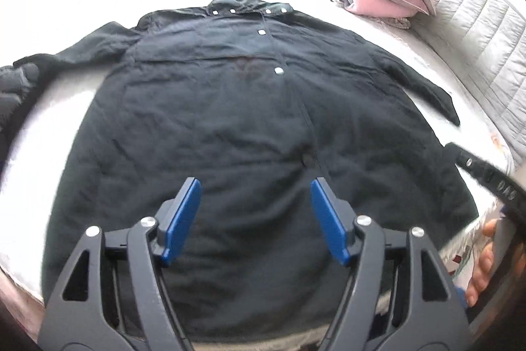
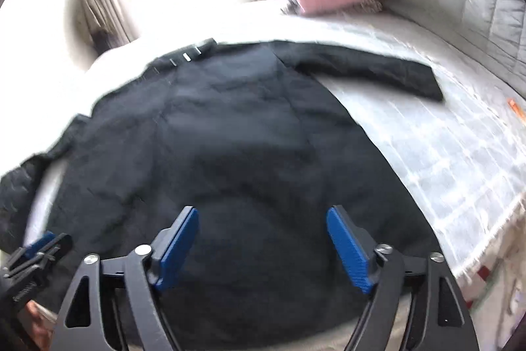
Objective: Fold large clothes
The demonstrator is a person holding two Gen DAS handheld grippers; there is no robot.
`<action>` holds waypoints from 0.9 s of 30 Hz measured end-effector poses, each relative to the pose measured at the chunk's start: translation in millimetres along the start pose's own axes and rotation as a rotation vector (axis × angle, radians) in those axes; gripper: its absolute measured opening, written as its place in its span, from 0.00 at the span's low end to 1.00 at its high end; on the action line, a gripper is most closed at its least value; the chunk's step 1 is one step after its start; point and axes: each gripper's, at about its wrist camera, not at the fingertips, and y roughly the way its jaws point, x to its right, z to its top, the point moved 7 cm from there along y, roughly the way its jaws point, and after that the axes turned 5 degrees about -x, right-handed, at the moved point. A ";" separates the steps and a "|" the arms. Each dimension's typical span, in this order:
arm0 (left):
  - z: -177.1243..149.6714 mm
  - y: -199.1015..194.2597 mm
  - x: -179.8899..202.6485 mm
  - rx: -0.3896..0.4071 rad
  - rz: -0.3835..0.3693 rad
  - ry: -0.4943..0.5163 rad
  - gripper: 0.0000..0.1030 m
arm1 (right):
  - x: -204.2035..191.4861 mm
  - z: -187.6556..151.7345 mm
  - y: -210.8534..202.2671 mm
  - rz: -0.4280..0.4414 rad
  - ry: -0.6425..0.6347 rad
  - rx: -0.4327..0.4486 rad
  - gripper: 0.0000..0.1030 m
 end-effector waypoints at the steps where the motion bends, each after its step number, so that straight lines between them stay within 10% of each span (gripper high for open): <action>1: 6.0 2.3 -3.6 -0.006 0.010 -0.007 0.68 | -8.7 9.6 -1.1 0.026 0.011 0.019 0.81; 10: 68.8 11.7 -25.0 0.045 -0.072 -0.145 0.71 | -70.6 76.8 -4.0 0.121 -0.025 0.183 0.92; 17: 97.8 50.7 -44.5 0.050 -0.039 -0.187 0.79 | -84.3 92.2 53.5 0.138 -0.045 0.095 0.92; 22: 73.3 119.6 -75.1 -0.152 -0.057 -0.231 0.79 | -51.0 76.7 106.6 0.046 0.017 -0.011 0.92; 27: 102.3 102.1 -120.8 -0.052 -0.005 -0.301 0.79 | -58.5 98.4 109.3 0.034 -0.017 0.016 0.92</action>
